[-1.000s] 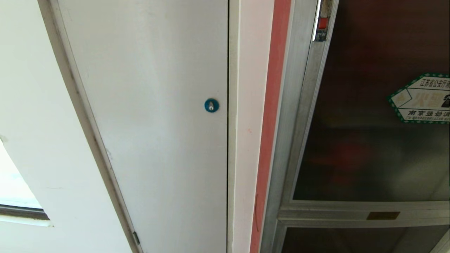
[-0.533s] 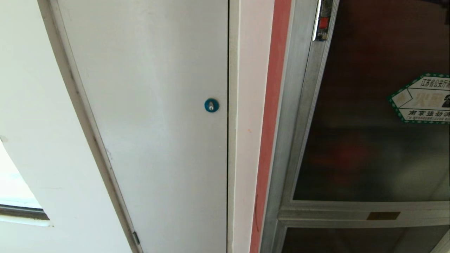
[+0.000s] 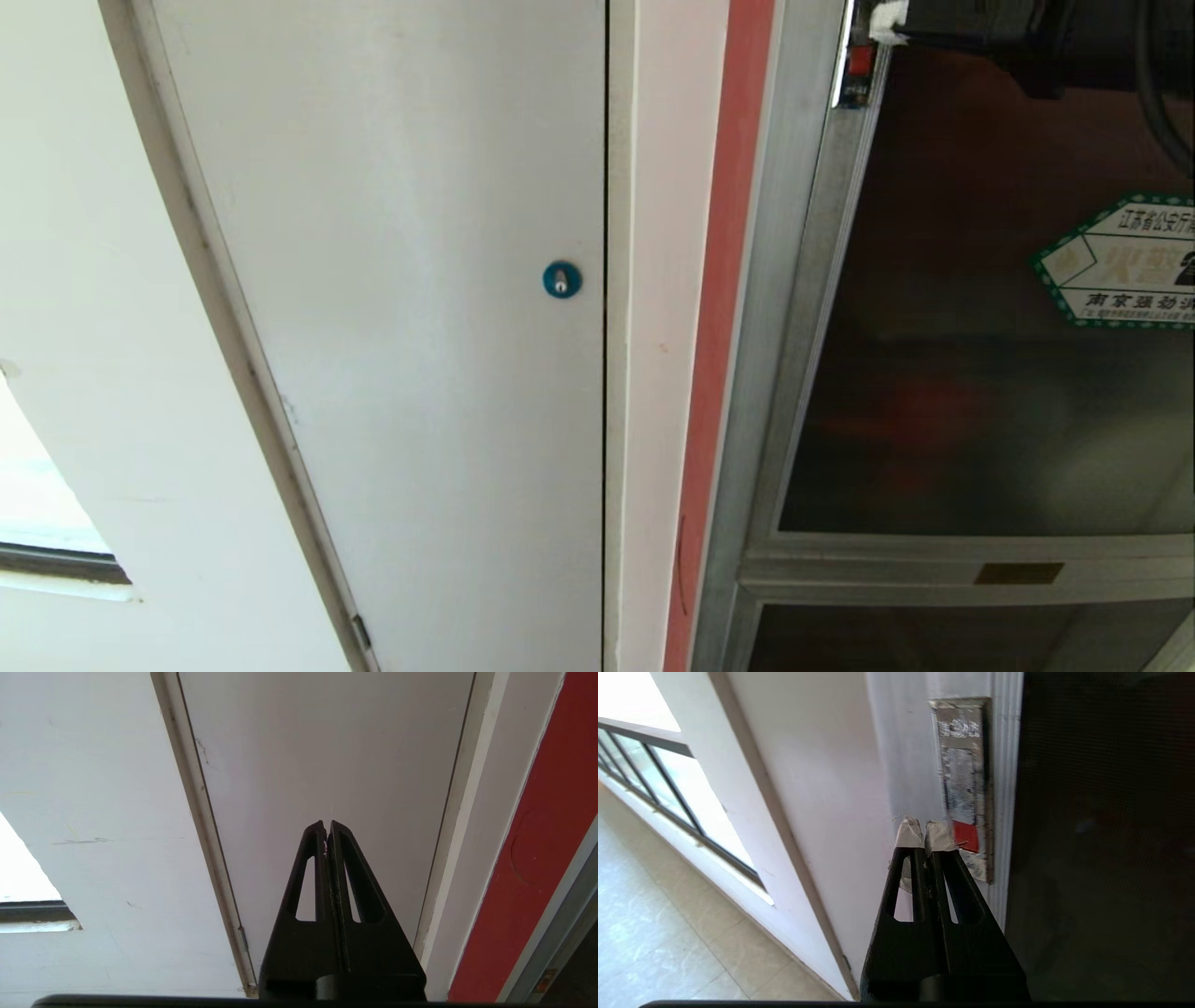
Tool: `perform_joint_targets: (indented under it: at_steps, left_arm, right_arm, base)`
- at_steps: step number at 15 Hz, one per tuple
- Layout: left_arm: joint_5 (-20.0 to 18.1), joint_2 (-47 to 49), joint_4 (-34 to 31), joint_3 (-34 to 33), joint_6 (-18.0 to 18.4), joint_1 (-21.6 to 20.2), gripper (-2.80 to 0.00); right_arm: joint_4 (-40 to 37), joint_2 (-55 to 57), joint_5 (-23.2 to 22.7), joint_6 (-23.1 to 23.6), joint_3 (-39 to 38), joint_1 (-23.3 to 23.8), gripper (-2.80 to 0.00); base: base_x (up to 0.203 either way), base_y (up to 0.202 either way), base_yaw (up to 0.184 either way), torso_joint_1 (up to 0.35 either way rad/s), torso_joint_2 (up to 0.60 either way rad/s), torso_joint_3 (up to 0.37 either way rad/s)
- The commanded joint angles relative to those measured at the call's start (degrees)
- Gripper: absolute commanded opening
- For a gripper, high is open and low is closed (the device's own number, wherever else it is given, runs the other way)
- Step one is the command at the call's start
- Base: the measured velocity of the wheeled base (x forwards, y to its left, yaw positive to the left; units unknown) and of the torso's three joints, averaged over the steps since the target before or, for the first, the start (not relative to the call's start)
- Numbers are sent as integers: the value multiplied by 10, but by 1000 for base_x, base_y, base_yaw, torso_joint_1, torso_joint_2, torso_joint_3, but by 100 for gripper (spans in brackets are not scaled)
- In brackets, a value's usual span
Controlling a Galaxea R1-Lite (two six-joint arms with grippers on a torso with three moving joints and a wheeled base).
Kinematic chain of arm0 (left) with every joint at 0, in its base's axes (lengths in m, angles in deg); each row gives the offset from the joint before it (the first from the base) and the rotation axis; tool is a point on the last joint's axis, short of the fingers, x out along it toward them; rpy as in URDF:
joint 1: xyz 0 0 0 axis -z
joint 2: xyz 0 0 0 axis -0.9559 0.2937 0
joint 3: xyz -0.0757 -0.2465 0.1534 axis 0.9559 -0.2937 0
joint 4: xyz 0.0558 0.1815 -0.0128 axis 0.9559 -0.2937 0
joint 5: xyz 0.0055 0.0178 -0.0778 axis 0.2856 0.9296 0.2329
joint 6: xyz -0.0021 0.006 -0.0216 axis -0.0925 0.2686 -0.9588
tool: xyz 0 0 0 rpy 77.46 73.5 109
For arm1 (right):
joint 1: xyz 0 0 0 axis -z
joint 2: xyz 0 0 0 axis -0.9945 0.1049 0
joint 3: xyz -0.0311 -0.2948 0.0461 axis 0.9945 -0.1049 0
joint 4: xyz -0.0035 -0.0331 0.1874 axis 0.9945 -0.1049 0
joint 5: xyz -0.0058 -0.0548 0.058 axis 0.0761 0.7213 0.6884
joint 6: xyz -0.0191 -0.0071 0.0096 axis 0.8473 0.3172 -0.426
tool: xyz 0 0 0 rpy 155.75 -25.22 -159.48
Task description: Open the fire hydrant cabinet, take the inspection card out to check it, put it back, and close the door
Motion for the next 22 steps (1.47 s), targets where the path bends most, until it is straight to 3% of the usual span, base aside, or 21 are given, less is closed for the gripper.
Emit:
perform_joint_targets:
  at_steps: [1,9,22]
  left_arm:
    - [0,1,0,-17,0,0,-280]
    - [0,1,0,-17,0,0,-280]
    - [0,1,0,-17,0,0,-280]
  right_arm:
    - [0,21,0,-1,5,2,-280]
    - [11,42,20,-2,8,26,-280]
    - [-17,-3,20,-2,-18,9,-280]
  base:
    - [0,0,0,0,0,0]
    - [0,0,0,0,0,0]
    - [0,0,0,0,0,0]
